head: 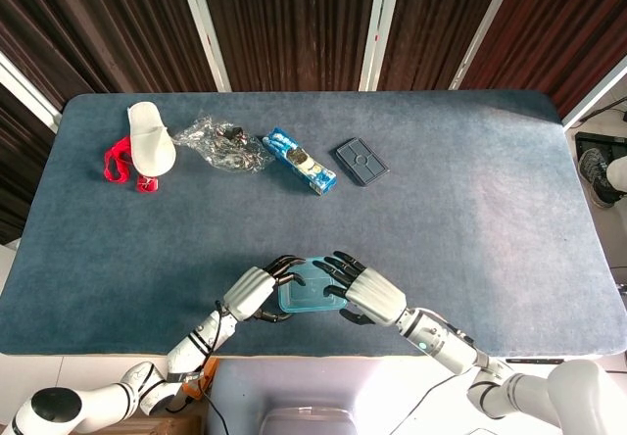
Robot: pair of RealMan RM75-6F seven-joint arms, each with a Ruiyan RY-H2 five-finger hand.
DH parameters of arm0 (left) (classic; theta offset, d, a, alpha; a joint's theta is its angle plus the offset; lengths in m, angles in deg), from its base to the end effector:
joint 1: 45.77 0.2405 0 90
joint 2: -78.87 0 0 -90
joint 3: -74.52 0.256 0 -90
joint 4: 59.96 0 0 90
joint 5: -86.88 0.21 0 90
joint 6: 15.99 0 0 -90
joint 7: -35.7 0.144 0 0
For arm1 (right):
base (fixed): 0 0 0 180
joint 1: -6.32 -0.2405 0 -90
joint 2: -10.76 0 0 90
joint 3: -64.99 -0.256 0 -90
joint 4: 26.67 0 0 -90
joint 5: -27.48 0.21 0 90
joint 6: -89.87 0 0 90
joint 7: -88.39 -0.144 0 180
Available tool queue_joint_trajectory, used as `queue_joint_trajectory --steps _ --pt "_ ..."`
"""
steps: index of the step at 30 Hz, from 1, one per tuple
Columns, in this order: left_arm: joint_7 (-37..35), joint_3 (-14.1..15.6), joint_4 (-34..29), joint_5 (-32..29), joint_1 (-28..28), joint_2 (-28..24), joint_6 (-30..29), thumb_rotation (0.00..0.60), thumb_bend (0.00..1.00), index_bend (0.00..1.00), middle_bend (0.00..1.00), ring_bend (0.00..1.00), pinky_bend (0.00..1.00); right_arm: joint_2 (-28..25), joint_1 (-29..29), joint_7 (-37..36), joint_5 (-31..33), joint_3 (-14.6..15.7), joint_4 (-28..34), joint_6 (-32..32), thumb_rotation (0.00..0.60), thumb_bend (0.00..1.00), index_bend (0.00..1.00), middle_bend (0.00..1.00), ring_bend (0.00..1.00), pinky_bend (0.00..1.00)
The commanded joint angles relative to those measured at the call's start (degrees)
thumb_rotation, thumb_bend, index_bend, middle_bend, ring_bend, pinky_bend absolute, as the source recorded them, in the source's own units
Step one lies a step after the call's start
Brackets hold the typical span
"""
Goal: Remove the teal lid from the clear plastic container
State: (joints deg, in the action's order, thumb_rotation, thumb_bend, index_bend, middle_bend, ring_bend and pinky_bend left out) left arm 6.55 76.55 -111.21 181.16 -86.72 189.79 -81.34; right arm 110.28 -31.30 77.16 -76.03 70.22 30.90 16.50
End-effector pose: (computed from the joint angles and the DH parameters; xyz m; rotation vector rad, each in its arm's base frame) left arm -0.1544 0.2965 -0.1152 -2.0494 -1.2252 -1.3724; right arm -0.1837 -0.2838 -0.0569 2.2003 -0.6617 1.2674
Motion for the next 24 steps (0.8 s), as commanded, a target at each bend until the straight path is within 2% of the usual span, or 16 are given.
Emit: queue_joint_trajectory --steps 1,24 --pt "-0.17 -0.02 0.19 -0.13 -0.07 0.05 0.32 0.600 0.39 0.36 0.53 0.41 0.51 -0.11 0.03 -0.09 0.07 0.06 0.04 0.04 0.600 0.49 0.49 0.08 0.00 0.00" --pt "-0.24 0.31 0.90 0.19 -0.01 0.21 0.02 0.600 0.39 0.36 0.53 0.41 0.51 -0.41 0.06 -0.46 0.14 0.19 0.42 -0.25 0.600 0.49 0.49 0.08 0.00 0.00"
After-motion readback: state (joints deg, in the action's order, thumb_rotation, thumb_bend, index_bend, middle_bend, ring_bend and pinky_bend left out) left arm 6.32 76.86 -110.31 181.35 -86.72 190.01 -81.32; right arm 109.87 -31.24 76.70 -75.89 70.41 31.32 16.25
